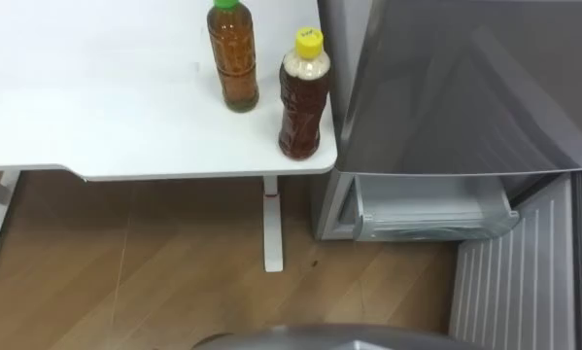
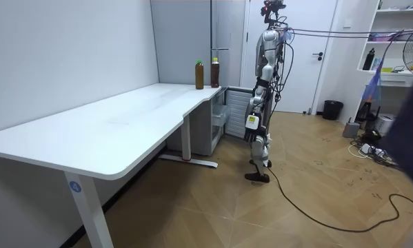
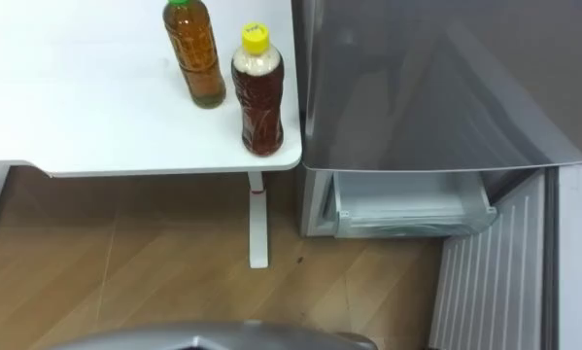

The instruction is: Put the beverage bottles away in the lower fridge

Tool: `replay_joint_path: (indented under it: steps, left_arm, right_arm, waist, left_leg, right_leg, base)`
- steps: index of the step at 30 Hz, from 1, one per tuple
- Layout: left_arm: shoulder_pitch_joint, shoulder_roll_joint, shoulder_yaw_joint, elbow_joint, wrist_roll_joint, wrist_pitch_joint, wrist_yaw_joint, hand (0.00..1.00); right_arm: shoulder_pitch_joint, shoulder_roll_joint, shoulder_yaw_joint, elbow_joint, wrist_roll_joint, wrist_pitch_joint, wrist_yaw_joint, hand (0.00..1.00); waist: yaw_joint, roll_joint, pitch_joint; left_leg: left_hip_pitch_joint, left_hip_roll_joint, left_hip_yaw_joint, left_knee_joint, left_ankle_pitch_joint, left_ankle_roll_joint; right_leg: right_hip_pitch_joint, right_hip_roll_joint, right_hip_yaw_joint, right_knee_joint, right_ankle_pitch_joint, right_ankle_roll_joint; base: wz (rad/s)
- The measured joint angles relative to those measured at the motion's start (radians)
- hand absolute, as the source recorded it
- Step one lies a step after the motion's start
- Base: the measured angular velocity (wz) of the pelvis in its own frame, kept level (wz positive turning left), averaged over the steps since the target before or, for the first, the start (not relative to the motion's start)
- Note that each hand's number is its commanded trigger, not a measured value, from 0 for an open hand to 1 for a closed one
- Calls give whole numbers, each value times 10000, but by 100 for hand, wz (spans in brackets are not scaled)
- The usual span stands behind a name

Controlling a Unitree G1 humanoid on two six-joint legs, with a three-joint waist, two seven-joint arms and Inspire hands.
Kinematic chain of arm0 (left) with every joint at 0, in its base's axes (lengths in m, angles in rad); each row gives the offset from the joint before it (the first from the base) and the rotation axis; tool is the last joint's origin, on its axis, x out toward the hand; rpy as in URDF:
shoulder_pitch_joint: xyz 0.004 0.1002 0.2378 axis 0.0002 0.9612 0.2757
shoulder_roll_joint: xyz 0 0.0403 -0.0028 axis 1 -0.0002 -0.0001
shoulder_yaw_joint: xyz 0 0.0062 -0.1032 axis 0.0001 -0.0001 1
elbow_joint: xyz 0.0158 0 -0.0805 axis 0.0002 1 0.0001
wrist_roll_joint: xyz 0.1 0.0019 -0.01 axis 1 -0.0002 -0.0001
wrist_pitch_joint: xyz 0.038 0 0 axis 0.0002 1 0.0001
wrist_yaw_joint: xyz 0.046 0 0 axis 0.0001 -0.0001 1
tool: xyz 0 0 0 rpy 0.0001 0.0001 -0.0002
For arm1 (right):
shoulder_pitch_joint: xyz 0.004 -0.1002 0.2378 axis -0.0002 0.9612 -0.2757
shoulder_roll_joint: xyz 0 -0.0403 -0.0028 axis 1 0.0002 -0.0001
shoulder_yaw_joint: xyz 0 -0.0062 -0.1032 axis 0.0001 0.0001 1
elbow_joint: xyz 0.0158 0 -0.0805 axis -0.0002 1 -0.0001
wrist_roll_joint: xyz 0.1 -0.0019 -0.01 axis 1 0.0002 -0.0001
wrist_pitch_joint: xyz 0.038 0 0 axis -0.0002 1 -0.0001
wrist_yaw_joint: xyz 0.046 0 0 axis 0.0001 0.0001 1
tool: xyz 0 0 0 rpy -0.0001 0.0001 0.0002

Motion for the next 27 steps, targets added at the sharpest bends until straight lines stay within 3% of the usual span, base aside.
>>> replay_joint_path:
  steps: [11,20,27]
  left_arm:
    - [64,11,14,8,5,229,-31,0]
    - [-195,59,250,5,-398,91,5,0]
    - [-77,60,318,-54,-1752,29,285,0]
  right_arm:
    - [115,-2,28,-29,-56,171,15,0]
    - [120,5,100,158,-55,254,327,0]
    - [141,5,112,390,-73,377,408,0]
  waist:
    - [0,42,2]
    - [10,-34,-14]
    - [84,-72,-14]
  left_leg:
    - [55,-8,-16,-15,-1,-1]
    - [-26,-16,-114,9,-1,-2]
    - [-130,-37,-175,195,-36,8]
  right_leg:
    - [55,-9,-22,3,-17,1]
    - [36,-19,-179,-16,-27,-9]
    - [24,-45,-274,-4,-40,-7]
  base:
    - [0]
    - [4]
    - [3]
